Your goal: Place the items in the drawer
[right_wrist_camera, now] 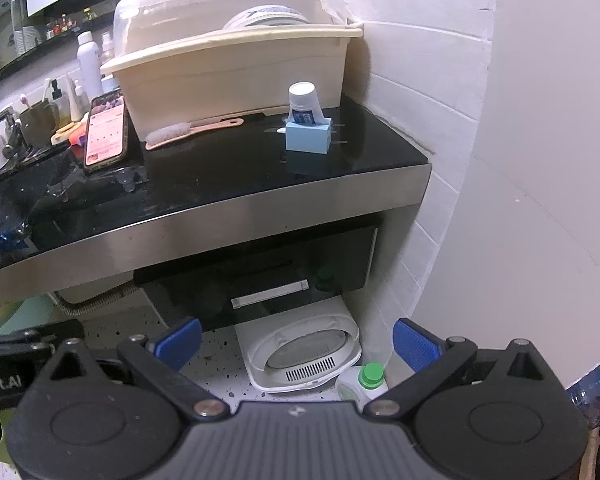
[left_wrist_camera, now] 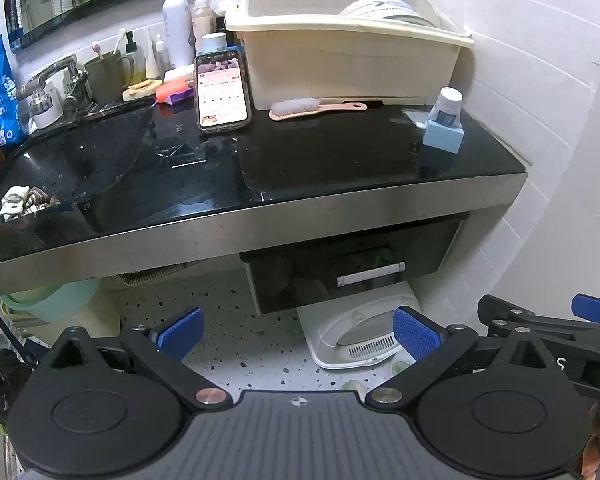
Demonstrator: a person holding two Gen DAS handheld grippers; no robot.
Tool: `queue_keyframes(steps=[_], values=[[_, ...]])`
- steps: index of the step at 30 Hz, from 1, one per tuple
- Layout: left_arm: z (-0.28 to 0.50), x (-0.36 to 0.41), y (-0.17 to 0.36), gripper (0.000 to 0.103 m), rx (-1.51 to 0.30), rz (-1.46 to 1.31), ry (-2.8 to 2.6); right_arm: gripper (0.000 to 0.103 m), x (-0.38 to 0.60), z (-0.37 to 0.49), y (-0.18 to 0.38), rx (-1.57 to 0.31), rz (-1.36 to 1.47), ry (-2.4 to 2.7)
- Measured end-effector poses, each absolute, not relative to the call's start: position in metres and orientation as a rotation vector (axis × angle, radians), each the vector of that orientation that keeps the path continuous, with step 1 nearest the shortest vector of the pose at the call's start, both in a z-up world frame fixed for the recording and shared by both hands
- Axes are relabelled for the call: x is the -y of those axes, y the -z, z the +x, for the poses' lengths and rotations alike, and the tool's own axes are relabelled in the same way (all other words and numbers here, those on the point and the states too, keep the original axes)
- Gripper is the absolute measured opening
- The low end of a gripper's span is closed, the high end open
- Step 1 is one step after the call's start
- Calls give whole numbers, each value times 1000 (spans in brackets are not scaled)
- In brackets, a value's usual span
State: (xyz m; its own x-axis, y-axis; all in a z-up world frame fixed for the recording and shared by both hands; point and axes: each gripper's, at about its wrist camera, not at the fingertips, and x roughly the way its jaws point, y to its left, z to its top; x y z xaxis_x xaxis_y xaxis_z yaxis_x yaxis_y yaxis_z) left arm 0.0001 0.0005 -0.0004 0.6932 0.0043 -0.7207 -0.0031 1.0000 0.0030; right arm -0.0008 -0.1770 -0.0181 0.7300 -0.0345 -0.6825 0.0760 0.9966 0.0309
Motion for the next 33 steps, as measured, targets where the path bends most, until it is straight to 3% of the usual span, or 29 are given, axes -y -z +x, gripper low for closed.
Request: queue_keyframes(steps=[33], values=[[11, -7, 13, 101, -835, -17, -36, 103, 178, 10, 11, -718, 37, 74]])
